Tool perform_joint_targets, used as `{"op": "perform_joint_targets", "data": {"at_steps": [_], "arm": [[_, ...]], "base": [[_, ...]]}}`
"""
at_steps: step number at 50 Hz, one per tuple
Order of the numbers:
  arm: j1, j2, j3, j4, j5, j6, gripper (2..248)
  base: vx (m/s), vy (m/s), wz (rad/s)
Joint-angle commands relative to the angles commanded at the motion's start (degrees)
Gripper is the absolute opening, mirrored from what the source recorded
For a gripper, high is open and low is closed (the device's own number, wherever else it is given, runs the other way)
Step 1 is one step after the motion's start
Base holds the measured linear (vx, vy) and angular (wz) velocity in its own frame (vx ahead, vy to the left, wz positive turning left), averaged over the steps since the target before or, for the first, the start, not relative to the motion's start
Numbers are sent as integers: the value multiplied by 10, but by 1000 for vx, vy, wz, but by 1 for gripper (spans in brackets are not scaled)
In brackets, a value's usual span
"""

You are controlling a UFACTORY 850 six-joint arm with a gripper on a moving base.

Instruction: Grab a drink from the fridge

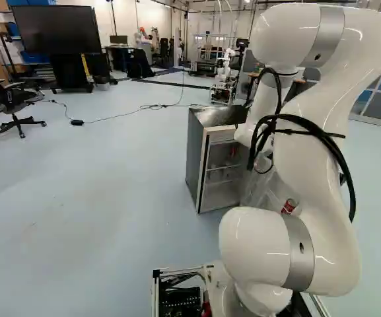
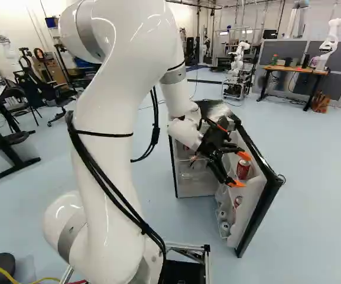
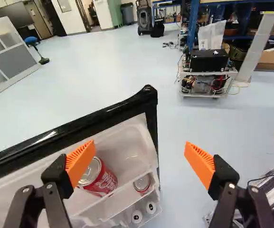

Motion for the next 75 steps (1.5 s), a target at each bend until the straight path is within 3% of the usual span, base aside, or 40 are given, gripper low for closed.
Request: {"op": "perform_joint_targets", "data": {"at_steps": [48, 62, 75], "arm": [[-73, -105, -185, 0, 0, 0, 247], [-74, -96, -169, -7, 0, 0, 247], [-70, -68, -120, -67, 0, 0, 247]], "base": [[0, 0, 0], [0, 0, 0], [0, 0, 0]]}}
